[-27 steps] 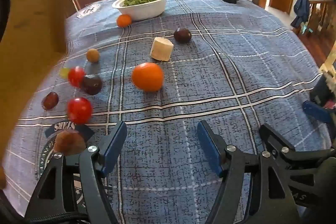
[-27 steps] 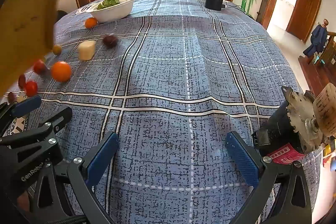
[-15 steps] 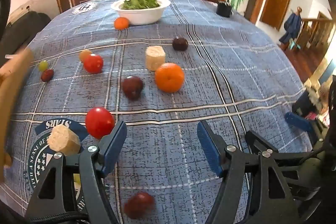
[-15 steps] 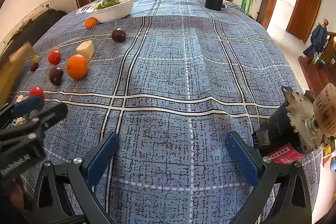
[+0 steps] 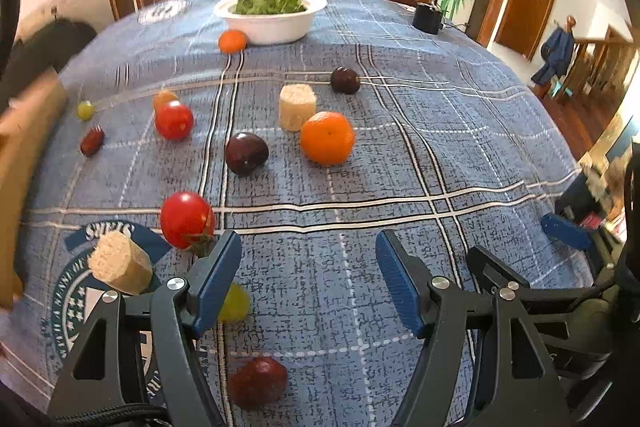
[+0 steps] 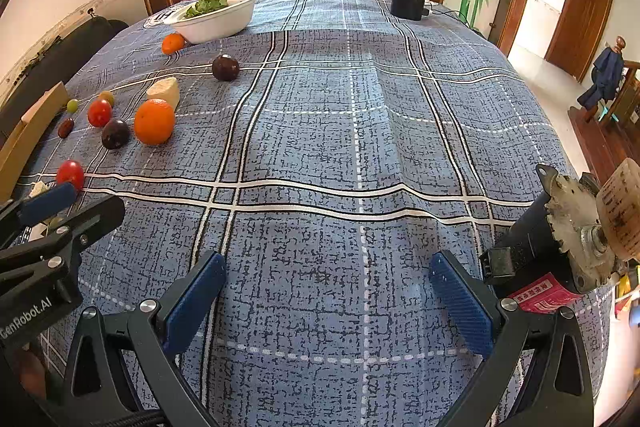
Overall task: Organize fruits
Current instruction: 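Move both tools toward the fruits and the cardboard tray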
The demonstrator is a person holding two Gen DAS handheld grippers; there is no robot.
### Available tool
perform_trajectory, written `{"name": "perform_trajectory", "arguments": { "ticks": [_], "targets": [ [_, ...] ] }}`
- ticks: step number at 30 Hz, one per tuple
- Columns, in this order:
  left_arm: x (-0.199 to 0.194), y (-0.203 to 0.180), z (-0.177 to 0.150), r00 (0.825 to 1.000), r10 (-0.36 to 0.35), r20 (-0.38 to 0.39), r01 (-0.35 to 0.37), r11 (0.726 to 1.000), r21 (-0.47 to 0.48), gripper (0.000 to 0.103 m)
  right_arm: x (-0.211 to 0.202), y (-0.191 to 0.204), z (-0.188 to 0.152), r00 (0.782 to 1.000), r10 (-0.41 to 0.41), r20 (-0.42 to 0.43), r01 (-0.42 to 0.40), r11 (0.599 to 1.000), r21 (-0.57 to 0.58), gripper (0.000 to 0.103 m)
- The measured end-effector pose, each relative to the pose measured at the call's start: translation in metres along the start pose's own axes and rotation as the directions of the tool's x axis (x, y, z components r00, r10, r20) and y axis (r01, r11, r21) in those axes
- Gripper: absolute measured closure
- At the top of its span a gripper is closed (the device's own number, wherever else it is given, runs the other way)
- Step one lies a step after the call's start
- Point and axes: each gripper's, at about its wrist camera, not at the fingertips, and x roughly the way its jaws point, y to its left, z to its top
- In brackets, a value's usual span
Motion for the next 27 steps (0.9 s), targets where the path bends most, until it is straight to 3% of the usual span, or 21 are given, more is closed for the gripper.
{"name": "perform_trajectory", "arguments": {
  "ticks": [14, 20, 27],
  "targets": [
    [0.001, 0.013, -0.002, 0.999, -0.034, 0.004, 0.034, 0.999, -0.042, 0.034, 0.000, 0.000, 0.000, 1.000, 0.000, 0.000, 0.000, 1.000, 0.000, 0.000],
    [0.004, 0.008, -0.002, 1.000, 0.001, 0.004, -0.001, 1.000, -0.004, 0.034, 0.000, 0.000, 0.000, 1.000, 0.000, 0.000, 0.000, 1.000, 0.000, 0.000],
    [-0.007, 0.037, 0.000, 0.998, -0.049, 0.024, 0.051, 0.994, -0.102, 0.034, 0.000, 0.000, 0.000, 1.000, 0.000, 0.000, 0.000, 1.000, 0.000, 0.000]
  ]
}}
